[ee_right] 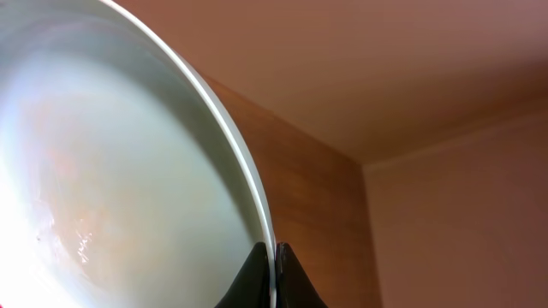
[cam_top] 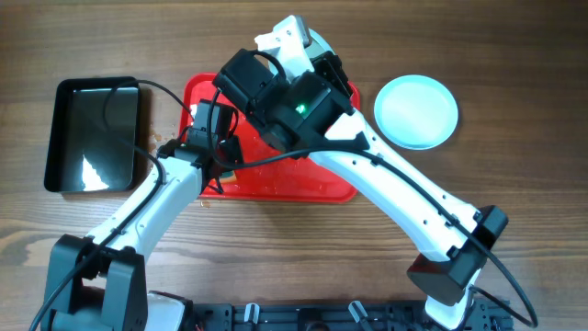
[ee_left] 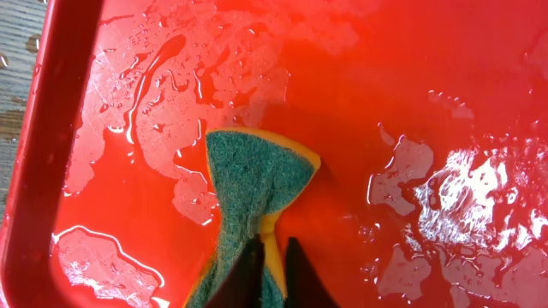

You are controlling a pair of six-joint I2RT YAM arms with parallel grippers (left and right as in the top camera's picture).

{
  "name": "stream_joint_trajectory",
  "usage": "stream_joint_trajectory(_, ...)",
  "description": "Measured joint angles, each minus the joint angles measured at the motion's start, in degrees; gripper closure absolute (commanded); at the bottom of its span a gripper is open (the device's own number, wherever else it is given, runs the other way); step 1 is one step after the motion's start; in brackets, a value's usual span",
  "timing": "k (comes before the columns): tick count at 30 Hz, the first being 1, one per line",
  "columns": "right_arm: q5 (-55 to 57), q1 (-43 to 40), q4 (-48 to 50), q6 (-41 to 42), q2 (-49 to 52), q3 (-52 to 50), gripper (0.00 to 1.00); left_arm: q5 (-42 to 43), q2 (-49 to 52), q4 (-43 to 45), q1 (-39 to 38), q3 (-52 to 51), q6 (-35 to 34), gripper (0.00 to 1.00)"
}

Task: Clean dirty plates on tray and stack at the side
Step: 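Lift the last plate with the right gripper and carry it right, then lower the plate onto the stack right of the tray and release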

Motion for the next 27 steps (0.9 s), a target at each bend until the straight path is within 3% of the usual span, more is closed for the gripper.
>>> stream_joint_trajectory(7,-11.1,-5.2,0.0,1.9,0.0,0.0,0.96,-0.2,0.0,0.0,0.0,0.0,0.1,0.57)
stream_joint_trajectory(9,-16.6,-8.8,0.0,2.2,0.0,0.0,0.96,-0.9,0.0,0.0,0.0,0.0,-0.1,0.45)
stream_joint_trajectory(20,-52.1,-33.5,0.8,0.1,0.0,-2.0,0.96,-1.9,0.0,0.1,0.0,0.0,-0.1,0.34)
stream_joint_trajectory(25,-67.6,-42.5,4.6,-3.7,0.0,-9.7,0.96,-2.0,0.0,0.2,0.0,0.0,-0.1,0.34)
stream_joint_trajectory(27,-72.2,-45.4,6.6,-4.3,0.0,-13.1,0.96,-2.0,0.0,0.3,0.0,0.0,-0.1,0.41)
